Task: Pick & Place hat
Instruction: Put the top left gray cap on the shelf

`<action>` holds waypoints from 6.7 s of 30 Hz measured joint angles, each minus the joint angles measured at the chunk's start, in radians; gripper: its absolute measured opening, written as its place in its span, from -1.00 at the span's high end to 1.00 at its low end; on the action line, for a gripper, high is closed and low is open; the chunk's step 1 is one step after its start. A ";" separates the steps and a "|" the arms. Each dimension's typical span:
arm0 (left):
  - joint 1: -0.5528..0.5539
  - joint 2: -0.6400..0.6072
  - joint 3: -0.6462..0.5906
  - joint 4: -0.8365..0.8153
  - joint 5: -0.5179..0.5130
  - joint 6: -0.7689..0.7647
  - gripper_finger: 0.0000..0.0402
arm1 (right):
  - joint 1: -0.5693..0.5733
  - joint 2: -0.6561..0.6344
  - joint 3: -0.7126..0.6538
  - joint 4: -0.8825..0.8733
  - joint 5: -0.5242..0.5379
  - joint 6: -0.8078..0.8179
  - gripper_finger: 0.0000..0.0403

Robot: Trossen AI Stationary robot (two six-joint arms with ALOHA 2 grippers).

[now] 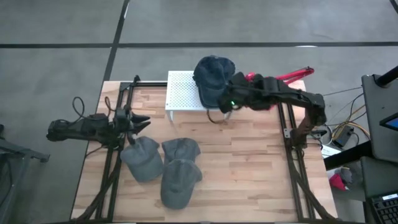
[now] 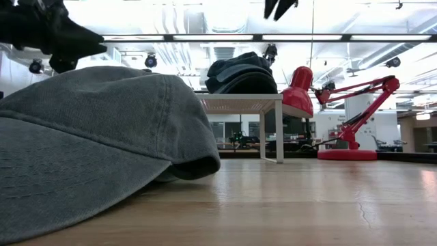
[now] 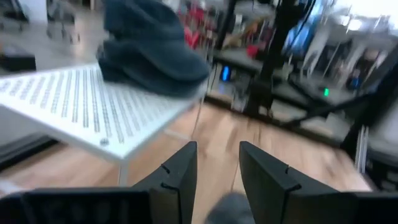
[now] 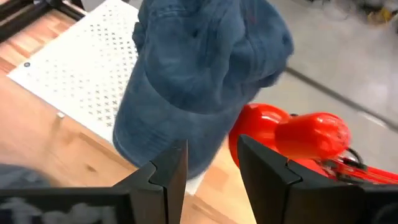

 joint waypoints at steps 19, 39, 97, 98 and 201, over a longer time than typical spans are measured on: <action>-0.031 0.638 0.526 -0.793 0.184 -0.508 0.39 | 0.365 -0.298 -0.465 0.063 0.186 0.357 0.66; -0.120 0.994 0.572 -0.946 0.466 -1.486 0.39 | 0.508 -0.371 -0.691 0.183 0.281 0.325 0.62; -0.185 1.205 0.572 -0.916 0.605 -1.480 0.39 | 0.511 -0.371 -0.691 0.185 0.279 0.286 0.70; -0.185 1.205 0.572 -0.916 0.604 -1.476 0.39 | 0.511 -0.371 -0.691 0.185 0.279 0.286 0.71; -0.213 1.111 0.575 -0.891 0.298 -1.656 1.00 | 0.556 -0.922 -1.677 1.625 -0.010 -0.309 0.74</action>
